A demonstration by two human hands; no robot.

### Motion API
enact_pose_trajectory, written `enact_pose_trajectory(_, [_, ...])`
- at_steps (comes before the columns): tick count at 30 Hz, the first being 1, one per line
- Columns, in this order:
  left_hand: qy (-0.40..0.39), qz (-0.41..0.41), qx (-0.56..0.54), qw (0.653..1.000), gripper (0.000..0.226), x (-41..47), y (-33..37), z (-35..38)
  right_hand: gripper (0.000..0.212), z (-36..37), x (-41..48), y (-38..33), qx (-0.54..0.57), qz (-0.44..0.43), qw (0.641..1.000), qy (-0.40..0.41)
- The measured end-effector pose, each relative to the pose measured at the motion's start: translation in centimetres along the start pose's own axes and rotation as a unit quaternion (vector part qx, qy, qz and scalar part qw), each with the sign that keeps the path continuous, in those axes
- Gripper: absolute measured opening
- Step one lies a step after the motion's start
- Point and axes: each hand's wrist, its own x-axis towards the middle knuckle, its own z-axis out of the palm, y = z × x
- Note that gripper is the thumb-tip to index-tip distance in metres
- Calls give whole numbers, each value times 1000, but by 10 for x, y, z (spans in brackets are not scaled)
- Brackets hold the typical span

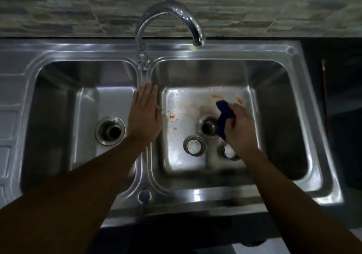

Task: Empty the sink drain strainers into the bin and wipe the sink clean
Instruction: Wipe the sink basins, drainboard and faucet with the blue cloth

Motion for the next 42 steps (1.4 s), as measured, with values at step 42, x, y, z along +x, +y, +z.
enact_pose_trajectory(42, [43, 4, 4, 999, 52, 7, 0, 10, 65, 182, 103, -26, -170, -110, 967, -152])
